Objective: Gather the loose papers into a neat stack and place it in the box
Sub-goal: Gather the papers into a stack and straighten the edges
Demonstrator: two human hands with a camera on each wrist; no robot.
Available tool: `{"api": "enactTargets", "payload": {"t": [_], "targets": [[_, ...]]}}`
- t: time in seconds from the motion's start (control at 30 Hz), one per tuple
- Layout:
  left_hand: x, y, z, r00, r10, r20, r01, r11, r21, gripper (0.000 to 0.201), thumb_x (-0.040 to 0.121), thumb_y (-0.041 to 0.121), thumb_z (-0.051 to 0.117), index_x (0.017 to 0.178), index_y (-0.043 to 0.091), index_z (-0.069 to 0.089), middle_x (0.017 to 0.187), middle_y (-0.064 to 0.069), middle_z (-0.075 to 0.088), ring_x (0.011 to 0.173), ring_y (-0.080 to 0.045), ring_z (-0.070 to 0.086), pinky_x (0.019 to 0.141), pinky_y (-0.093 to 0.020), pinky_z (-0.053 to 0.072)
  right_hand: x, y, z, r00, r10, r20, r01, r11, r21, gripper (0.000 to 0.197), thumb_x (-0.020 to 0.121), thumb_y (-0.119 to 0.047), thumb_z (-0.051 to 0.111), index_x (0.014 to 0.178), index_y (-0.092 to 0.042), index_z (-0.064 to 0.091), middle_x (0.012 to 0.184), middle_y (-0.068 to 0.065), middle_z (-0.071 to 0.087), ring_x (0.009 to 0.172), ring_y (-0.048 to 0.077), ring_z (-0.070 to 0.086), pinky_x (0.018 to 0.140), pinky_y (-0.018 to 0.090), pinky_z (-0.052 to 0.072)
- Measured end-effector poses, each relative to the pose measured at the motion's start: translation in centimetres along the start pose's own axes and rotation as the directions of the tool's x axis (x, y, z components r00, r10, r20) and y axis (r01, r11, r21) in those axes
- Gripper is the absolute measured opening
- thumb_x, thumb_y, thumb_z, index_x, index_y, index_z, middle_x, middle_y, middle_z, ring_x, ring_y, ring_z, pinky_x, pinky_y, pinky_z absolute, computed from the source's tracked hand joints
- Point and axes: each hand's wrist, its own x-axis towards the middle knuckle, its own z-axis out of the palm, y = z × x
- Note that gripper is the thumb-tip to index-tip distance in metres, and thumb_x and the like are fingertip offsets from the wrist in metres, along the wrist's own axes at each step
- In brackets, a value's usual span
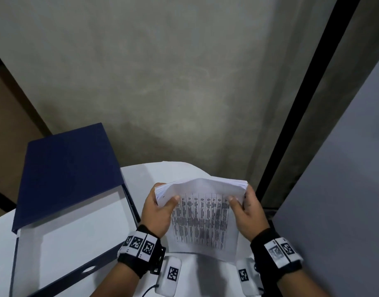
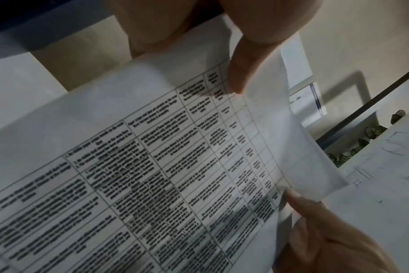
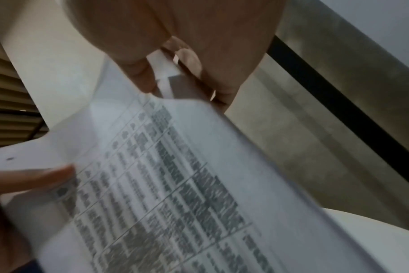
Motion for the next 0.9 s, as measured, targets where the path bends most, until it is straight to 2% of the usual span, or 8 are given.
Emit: {"api": "enactTargets", "payload": {"t": [0.1,0.2,0.33,0.47,0.57,0.67,0.77,0.9], "targets": [[-0.4,0.2,0.5,1.0,0.011,-0.027,-0.011,1.0,0.008,0.022,0.084,0.01,0.07,0.095,0.024,0.057,0.083,0.006,0.069,0.074,-0.006,0.066,0.068,-0.022,0.051,-1.1,-0.5,1.2,0.993,-0.074,-0.089,0.067,0.994,-0.082,0.023,0.095,-0.006,0.054,0.117,-0.013,0.05,0.101,-0.012,0.067,0.092,-0.006,0.064,0.079,0.01,0.048],[-0.9,-1.5,0.7,0.998,-0.056,-0.019,0.057,0.996,0.067,0.024,0.084,0.012,0.071,0.094,0.026,0.054,0.085,0.005,0.067,0.079,-0.015,0.065,0.071,-0.026,0.051,-3.0,1.1,2.5,0.998,-0.02,-0.051,0.011,0.985,-0.174,0.022,0.096,-0.013,0.053,0.117,-0.015,0.046,0.101,-0.011,0.068,0.089,-0.009,0.064,0.075,0.009,0.048],[-1.6,-3.8,0.8,0.986,-0.166,-0.019,0.167,0.979,0.121,0.025,0.085,0.018,0.07,0.094,0.037,0.058,0.096,0.013,0.07,0.096,-0.017,0.067,0.092,-0.037,0.051,-4.5,3.5,3.1,0.996,0.08,-0.034,-0.086,0.961,-0.263,0.052,0.096,-0.024,0.052,0.139,0.002,0.038,0.113,0.012,0.069,0.105,0.023,0.066,0.091,0.035,0.052],[-1.9,-4.0,0.8,0.989,-0.136,-0.05,0.142,0.982,0.125,0.025,0.086,0.018,0.069,0.096,0.039,0.06,0.095,0.015,0.071,0.093,-0.011,0.068,0.086,-0.033,0.052,-4.5,3.9,2.8,0.986,0.117,-0.116,-0.139,0.969,-0.203,0.058,0.095,-0.028,0.053,0.141,0.003,0.035,0.105,0.018,0.07,0.1,0.03,0.067,0.09,0.045,0.052],[-2.6,-5.1,0.8,0.974,-0.226,-0.018,0.226,0.961,0.162,0.024,0.085,0.019,0.069,0.103,0.033,0.061,0.095,0.012,0.07,0.095,-0.016,0.067,0.087,-0.031,0.05,-5.5,4.8,3.3,0.983,0.16,-0.091,-0.176,0.962,-0.207,0.051,0.095,-0.021,0.055,0.139,-0.001,0.037,0.101,0.011,0.07,0.096,0.026,0.068,0.088,0.045,0.054],[-3.3,-6.3,0.7,0.954,-0.301,0.005,0.288,0.919,0.269,0.023,0.086,0.018,0.067,0.105,0.028,0.06,0.088,0.014,0.065,0.096,-0.021,0.065,0.083,-0.024,0.044,-6.4,5.8,3.3,0.98,0.19,-0.05,-0.197,0.952,-0.233,0.038,0.094,-0.016,0.058,0.13,-0.009,0.048,0.093,-0.004,0.07,0.088,0.017,0.068,0.082,0.031,0.054],[-3.3,-6.0,0.3,0.956,-0.293,0.007,0.278,0.916,0.289,0.024,0.085,0.019,0.069,0.103,0.03,0.058,0.086,0.016,0.065,0.093,-0.02,0.065,0.082,-0.025,0.045,-5.9,5.5,3.0,0.978,0.189,-0.09,-0.205,0.953,-0.223,0.028,0.093,-0.014,0.059,0.121,-0.009,0.058,0.09,-0.007,0.07,0.09,0.02,0.07,0.08,0.031,0.054],[-3.3,-4.3,-0.4,0.976,-0.201,0.079,0.175,0.952,0.252,0.025,0.085,0.02,0.07,0.101,0.036,0.058,0.093,0.016,0.069,0.09,-0.008,0.067,0.078,-0.026,0.052,-3.8,2.8,1.8,0.979,0.138,-0.148,-0.155,0.981,-0.112,0.027,0.093,-0.01,0.059,0.119,-0.018,0.059,0.099,-0.02,0.066,0.097,0.007,0.066,0.087,0.029,0.051]]}}
